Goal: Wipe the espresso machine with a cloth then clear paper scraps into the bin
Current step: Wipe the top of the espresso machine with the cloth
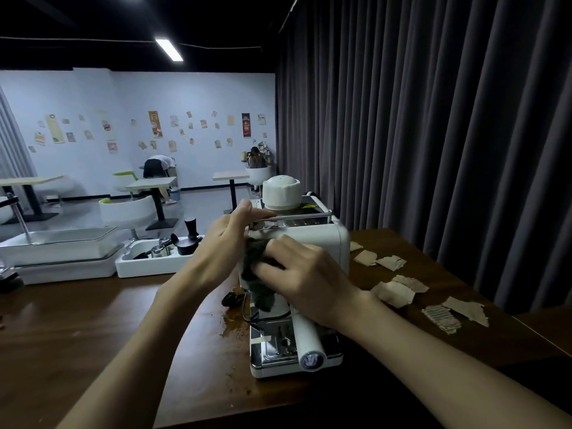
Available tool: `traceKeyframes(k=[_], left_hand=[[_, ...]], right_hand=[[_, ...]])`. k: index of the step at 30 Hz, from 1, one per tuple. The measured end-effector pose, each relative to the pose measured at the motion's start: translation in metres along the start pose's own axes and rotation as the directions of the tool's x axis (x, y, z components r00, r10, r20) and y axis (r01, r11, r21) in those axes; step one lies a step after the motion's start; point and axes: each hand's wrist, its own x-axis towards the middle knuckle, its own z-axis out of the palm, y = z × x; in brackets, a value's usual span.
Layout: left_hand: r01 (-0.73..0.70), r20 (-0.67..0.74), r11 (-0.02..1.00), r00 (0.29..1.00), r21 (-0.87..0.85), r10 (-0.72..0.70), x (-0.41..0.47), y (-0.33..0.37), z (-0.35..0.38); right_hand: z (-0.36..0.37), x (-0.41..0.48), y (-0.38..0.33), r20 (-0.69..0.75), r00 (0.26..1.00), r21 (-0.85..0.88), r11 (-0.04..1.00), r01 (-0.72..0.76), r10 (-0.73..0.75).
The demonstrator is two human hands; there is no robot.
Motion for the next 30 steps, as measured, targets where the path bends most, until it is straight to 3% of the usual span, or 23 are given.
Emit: traceKeyframes(k=[6, 11, 22, 27, 30], left_hand=[[-0.003, -0.004, 0.998, 1.0, 0.056, 0.003, -0.001, -0.004, 0.001], [-0.007, -0.012, 1.0, 1.0, 0.029, 0.008, -0.002, -0.006, 0.004], [-0.037, -0.014, 0.998, 0.999, 0.055, 0.038, -0.002, -0.012, 0.005], [-0.052, -0.011, 0.998, 0.999, 0.026, 0.052, -0.001, -0.013, 0.003], [-0.063, -0.006, 0.998, 0.998, 0.013, 0.063, -0.001, -0.014, 0.003]], right_hand=[[-0.007, -0.029, 0.015, -0.086, 0.982, 0.061, 0.985, -0.163, 0.168], [-0.016, -0.058, 0.025, -0.14, 0.884, 0.195, 0.888, -0.416, 0.445], [-0.008, -0.03, -0.005, -0.197, 0.784, 0.359, 0.788, -0.501, 0.588], [0.008, -0.007, -0.025, -0.037, 0.793, 0.399, 0.737, -0.546, 0.608], [0.013, -0.003, -0.03, 0.015, 0.759, 0.45, 0.673, -0.586, 0.651]])
